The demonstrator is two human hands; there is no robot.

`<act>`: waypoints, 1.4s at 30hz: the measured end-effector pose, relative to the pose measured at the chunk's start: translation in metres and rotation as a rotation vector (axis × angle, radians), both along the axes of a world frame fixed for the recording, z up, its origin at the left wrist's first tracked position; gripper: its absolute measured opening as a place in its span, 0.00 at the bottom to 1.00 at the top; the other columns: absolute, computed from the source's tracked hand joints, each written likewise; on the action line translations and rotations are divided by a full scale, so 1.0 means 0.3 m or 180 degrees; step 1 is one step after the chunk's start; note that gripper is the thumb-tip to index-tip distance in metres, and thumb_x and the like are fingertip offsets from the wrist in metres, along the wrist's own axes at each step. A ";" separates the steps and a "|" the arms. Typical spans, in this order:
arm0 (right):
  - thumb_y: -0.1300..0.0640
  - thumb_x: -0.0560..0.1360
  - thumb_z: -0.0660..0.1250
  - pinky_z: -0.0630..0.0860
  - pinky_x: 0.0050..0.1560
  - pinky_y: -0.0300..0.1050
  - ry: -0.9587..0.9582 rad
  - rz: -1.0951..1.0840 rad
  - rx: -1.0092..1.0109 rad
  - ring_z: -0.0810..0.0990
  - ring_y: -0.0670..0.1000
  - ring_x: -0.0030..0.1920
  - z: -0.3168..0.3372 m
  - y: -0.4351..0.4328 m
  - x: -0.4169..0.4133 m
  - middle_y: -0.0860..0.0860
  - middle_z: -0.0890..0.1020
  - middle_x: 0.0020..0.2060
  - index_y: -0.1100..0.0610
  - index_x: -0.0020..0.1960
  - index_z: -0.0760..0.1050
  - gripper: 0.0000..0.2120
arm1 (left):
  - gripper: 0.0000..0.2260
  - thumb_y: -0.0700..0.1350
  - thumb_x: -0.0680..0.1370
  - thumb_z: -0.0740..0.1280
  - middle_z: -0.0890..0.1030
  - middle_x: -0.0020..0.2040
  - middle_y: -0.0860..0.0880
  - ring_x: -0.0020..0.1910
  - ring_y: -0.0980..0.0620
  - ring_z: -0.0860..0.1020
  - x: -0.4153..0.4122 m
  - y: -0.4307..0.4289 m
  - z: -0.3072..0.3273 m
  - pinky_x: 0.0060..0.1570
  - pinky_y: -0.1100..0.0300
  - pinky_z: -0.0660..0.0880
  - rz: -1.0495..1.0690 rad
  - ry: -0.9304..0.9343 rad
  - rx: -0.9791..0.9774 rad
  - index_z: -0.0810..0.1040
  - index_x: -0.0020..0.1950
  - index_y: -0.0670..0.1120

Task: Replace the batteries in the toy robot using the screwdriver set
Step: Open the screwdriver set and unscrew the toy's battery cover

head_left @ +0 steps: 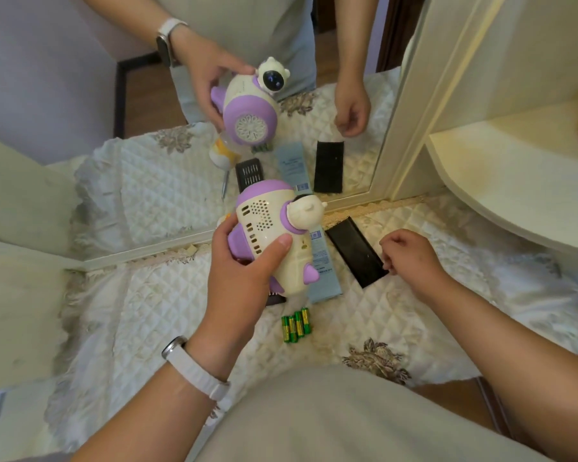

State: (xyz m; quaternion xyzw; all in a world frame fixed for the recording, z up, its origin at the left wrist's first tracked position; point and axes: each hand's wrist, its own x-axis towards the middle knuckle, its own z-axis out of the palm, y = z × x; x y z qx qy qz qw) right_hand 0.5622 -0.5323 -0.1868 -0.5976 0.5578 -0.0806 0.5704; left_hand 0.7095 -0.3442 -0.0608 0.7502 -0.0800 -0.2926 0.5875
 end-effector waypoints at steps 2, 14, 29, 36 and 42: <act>0.61 0.76 0.61 0.74 0.35 0.45 -0.0248 -0.0122 0.0119 0.77 0.52 0.34 0.065 0.025 -0.013 0.55 0.79 0.36 0.59 0.46 0.77 0.06 | 0.28 0.40 0.74 0.74 0.80 0.56 0.52 0.39 0.66 0.82 -0.013 0.013 0.026 0.28 0.68 0.77 -0.0032 -0.0006 -0.0074 0.68 0.72 0.51; 0.55 0.68 0.72 0.77 0.58 0.51 -0.2094 0.1032 0.1035 0.77 0.50 0.62 0.498 0.294 -0.002 0.50 0.75 0.61 0.44 0.66 0.70 0.28 | 0.35 0.49 0.66 0.80 0.81 0.62 0.50 0.55 0.54 0.83 -0.065 0.114 0.173 0.46 0.62 0.80 -0.0276 -0.0656 -0.0829 0.70 0.69 0.55; 0.66 0.72 0.62 0.77 0.37 0.43 -0.3441 0.1430 0.1749 0.81 0.55 0.53 0.640 0.371 0.114 0.62 0.75 0.65 0.54 0.73 0.64 0.30 | 0.39 0.50 0.65 0.78 0.77 0.68 0.49 0.65 0.47 0.78 -0.032 0.164 0.222 0.61 0.40 0.77 -0.0390 -0.1194 -0.1193 0.67 0.73 0.54; 0.65 0.72 0.67 0.71 0.34 0.44 -0.3608 0.1386 0.1429 0.79 0.57 0.54 0.654 0.431 0.124 0.54 0.79 0.60 0.44 0.71 0.65 0.32 | 0.42 0.53 0.65 0.81 0.75 0.70 0.44 0.68 0.42 0.75 -0.019 0.221 0.208 0.63 0.32 0.73 -0.0555 -0.1112 -0.1224 0.64 0.75 0.57; 0.62 0.73 0.66 0.70 0.29 0.39 -0.3422 0.1363 0.0607 0.77 0.51 0.50 0.683 0.454 0.126 0.50 0.78 0.59 0.36 0.72 0.62 0.34 | 0.42 0.51 0.66 0.81 0.75 0.70 0.44 0.69 0.41 0.74 -0.024 0.218 0.208 0.67 0.35 0.70 -0.0695 -0.1026 -0.1336 0.63 0.75 0.53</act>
